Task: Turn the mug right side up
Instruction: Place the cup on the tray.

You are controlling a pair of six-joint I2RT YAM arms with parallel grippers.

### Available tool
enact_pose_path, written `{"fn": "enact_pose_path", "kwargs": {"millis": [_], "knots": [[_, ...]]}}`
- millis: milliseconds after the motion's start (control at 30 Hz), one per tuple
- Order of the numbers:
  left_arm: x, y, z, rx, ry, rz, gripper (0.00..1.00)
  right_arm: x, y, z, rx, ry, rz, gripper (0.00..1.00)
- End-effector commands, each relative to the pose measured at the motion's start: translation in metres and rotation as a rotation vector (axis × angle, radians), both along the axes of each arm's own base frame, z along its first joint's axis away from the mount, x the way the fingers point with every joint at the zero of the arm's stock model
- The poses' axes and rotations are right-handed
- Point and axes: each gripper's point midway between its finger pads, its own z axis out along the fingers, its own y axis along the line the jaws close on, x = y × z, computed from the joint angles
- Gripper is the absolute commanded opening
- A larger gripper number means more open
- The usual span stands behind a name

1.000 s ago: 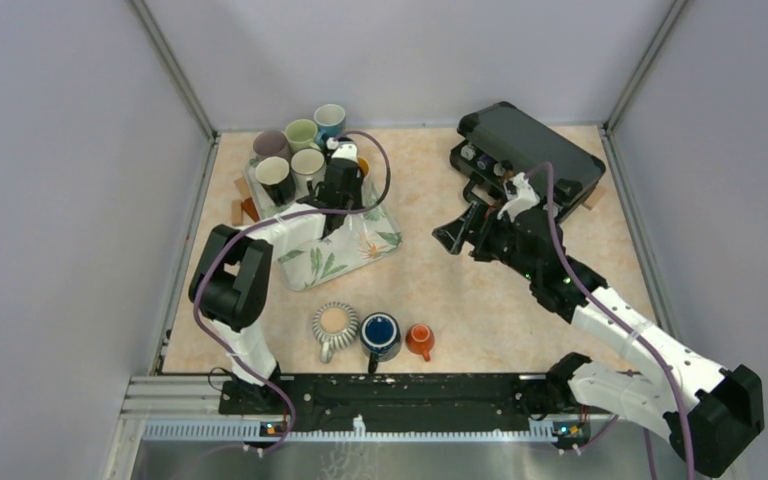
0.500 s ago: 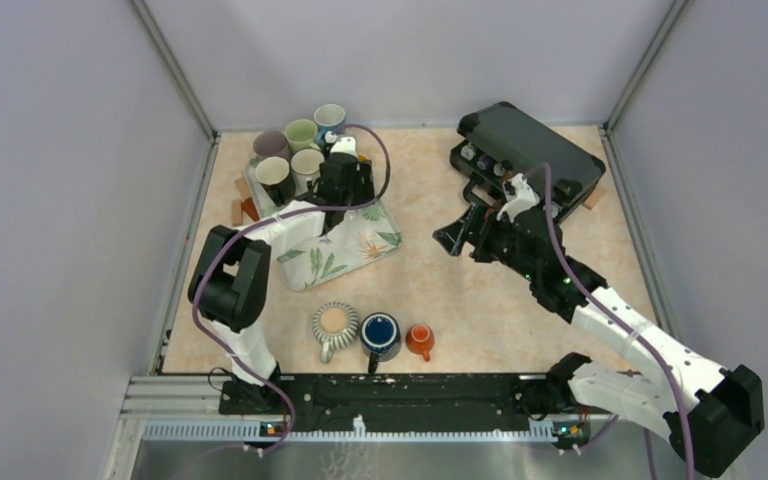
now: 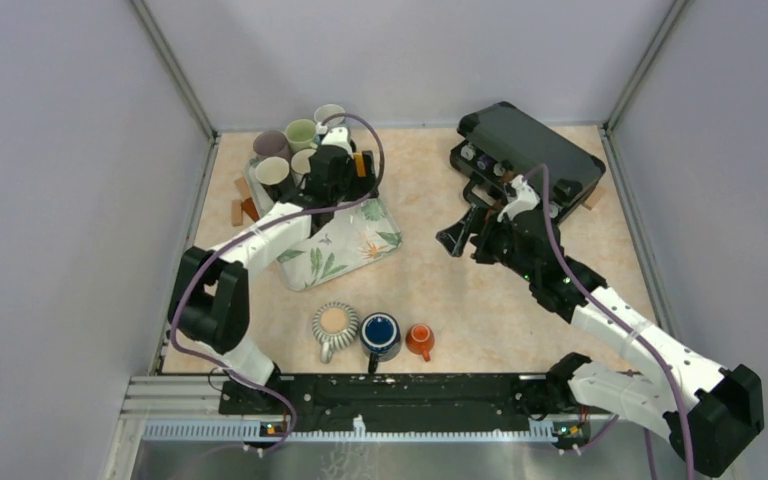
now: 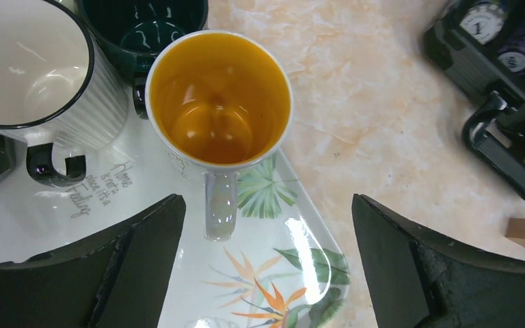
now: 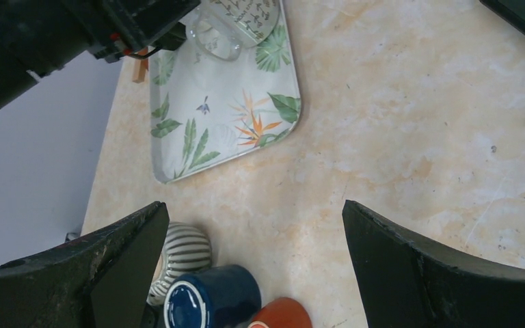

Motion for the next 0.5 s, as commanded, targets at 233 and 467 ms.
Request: {"fn": "enact_pose_path", "kwargs": {"millis": [233,467], "knots": [[-0.047,-0.015,0.072,-0.126,-0.052,-0.156,0.98,0.008,-0.023,0.003,-0.136,0.015,-0.091,0.99],[-0.082,-0.017,0.084,-0.163,-0.059,-0.252,0.98,-0.019,-0.020,-0.034,-0.217,0.126,0.037,0.99]]}}
